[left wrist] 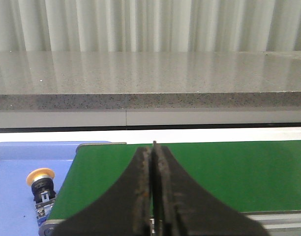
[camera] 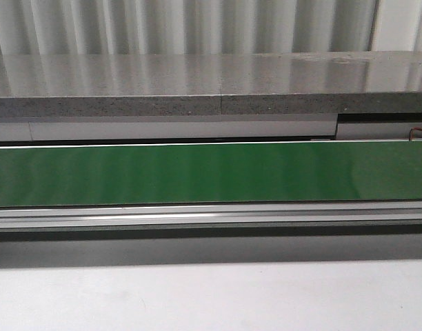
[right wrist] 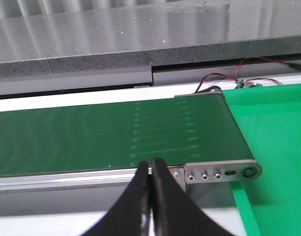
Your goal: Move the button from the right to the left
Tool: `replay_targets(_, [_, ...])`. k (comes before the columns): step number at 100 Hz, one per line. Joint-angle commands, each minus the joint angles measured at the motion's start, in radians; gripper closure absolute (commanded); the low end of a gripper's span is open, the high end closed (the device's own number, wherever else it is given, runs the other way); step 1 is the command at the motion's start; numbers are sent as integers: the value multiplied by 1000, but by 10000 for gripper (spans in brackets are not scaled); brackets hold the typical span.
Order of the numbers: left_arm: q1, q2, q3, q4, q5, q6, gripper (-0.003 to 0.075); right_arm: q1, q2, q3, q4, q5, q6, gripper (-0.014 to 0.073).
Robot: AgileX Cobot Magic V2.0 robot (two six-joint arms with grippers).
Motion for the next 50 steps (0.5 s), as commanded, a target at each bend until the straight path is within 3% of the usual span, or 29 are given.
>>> replay_targets(1, [0,-34,25,-8,-83,-12,740,1,-15,1,-16,-133,2,661])
replay_targets(14, [0,-34,25,-8,-83,-12,740,1,-15,50,-16,-223,2,661])
replay_targets(50, [0,-34,25,-8,-83,-12,740,1,-15,48,-19,-260,4,661])
